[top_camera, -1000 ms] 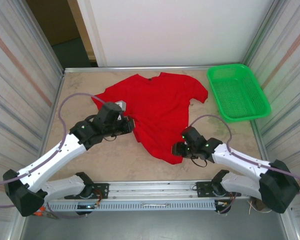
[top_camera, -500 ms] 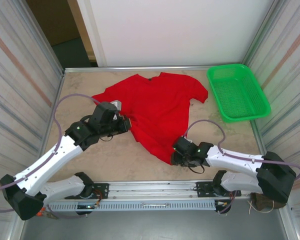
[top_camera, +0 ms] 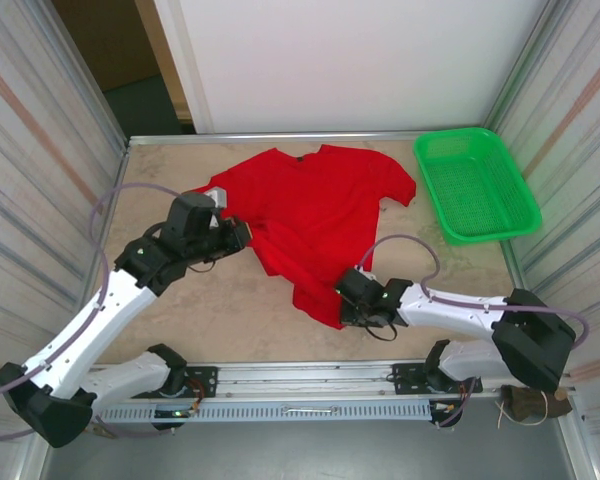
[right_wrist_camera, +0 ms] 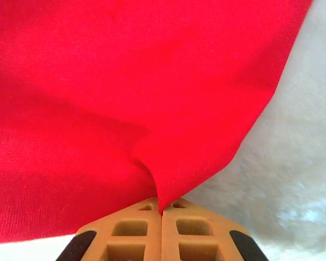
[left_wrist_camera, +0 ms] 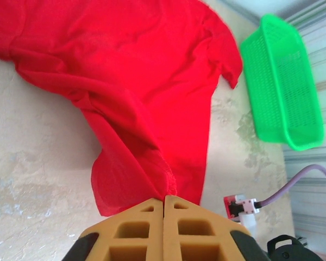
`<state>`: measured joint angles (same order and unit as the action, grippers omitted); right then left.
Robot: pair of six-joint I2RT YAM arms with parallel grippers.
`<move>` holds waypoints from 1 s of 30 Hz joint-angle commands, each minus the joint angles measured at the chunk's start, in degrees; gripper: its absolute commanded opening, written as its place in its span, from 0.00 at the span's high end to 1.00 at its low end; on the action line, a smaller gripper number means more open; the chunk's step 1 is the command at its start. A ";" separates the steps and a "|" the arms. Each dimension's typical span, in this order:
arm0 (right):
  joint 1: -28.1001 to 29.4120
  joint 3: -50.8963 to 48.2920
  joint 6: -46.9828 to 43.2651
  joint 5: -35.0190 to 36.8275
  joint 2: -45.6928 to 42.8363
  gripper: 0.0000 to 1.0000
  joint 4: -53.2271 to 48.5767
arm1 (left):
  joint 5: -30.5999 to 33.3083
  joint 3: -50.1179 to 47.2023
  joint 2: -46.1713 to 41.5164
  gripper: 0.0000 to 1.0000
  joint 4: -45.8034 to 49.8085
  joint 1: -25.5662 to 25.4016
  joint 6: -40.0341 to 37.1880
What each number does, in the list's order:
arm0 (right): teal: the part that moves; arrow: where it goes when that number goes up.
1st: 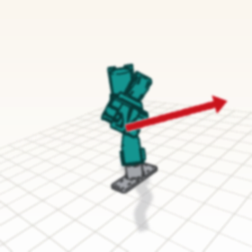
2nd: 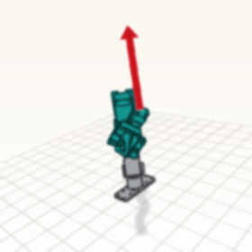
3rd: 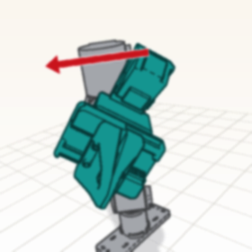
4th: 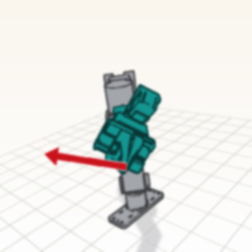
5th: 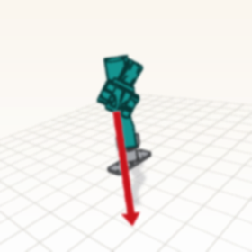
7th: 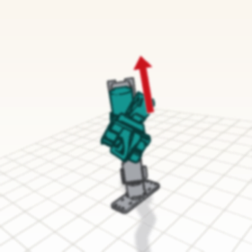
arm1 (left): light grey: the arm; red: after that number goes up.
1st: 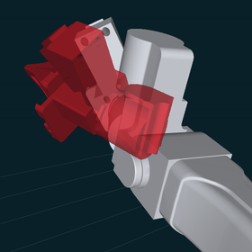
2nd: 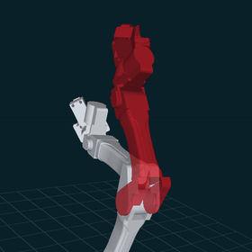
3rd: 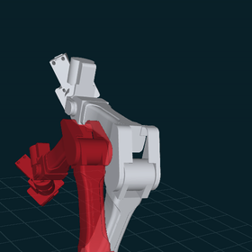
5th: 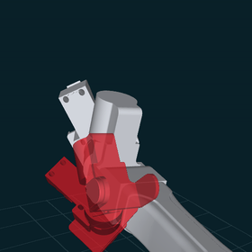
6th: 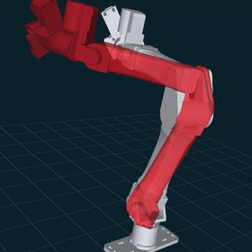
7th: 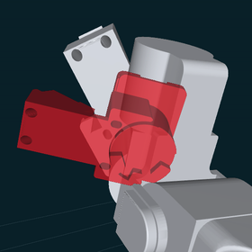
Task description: Fold the inside-out t-shirt
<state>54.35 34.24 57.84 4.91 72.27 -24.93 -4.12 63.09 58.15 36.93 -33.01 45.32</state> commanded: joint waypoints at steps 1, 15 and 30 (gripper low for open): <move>-4.35 7.33 -6.48 2.33 -5.06 1.00 -3.88 | -2.07 5.71 -0.97 1.00 1.18 3.49 -1.70; -33.25 53.14 -24.58 -9.71 -10.11 1.00 -23.83 | -15.92 32.62 8.57 1.00 0.80 21.59 -3.97; -35.63 27.12 -21.91 -13.51 0.00 1.00 -12.54 | -14.96 -4.23 -5.36 1.00 -3.43 18.25 3.09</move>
<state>19.51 63.83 35.48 -5.80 67.68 -41.95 -20.49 65.84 55.81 35.22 -14.11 45.15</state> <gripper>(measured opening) 0.050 0.058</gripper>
